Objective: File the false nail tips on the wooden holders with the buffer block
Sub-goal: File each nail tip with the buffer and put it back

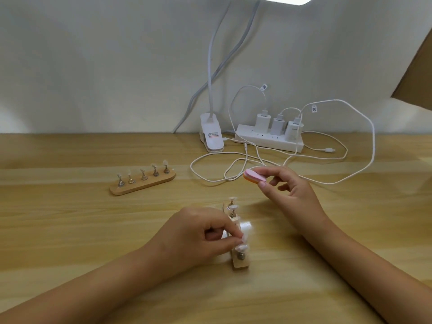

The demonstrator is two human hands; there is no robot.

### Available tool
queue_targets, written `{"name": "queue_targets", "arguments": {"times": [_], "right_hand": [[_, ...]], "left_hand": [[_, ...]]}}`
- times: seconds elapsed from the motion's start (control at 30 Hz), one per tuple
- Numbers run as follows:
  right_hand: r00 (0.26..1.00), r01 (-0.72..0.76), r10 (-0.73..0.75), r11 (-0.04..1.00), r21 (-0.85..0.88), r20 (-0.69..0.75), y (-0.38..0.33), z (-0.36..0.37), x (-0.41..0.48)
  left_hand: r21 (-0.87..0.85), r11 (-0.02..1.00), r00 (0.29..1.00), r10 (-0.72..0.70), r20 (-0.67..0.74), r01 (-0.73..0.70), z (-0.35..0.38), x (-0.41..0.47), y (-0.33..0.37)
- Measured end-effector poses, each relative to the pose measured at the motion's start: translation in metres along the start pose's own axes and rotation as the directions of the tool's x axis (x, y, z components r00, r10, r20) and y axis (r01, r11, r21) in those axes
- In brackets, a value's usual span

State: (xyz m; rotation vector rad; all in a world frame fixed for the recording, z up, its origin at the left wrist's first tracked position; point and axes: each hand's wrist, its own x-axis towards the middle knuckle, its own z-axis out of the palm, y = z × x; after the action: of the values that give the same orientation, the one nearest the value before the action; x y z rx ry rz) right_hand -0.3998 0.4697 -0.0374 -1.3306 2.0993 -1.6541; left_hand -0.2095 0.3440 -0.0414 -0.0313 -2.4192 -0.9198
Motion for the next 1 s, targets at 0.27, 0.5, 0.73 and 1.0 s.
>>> {"name": "queue_targets", "arguments": {"times": [0.27,0.5,0.73,1.0], "right_hand": [[1.000,0.007,-0.007,1.000,0.011,0.002,0.002,-0.001,0.000],[1.000,-0.014,0.015,0.998,0.058,-0.026,-0.004,-0.002,-0.001],[1.000,-0.024,0.024,0.999,0.041,-0.017,-0.007,-0.001,-0.002],[1.000,0.012,-0.011,0.998,0.069,-0.007,-0.009,0.002,-0.003]], "left_hand": [[0.078,0.997,0.999,-0.002,-0.035,0.005,0.002,0.000,-0.005],[0.348,0.904,0.968,0.244,0.060,-0.249,-0.008,-0.004,-0.001],[0.287,0.897,0.940,0.298,0.166,-0.335,-0.005,-0.003,-0.002],[0.281,0.915,0.950,0.242,0.195,-0.291,0.001,-0.002,0.005]]}}
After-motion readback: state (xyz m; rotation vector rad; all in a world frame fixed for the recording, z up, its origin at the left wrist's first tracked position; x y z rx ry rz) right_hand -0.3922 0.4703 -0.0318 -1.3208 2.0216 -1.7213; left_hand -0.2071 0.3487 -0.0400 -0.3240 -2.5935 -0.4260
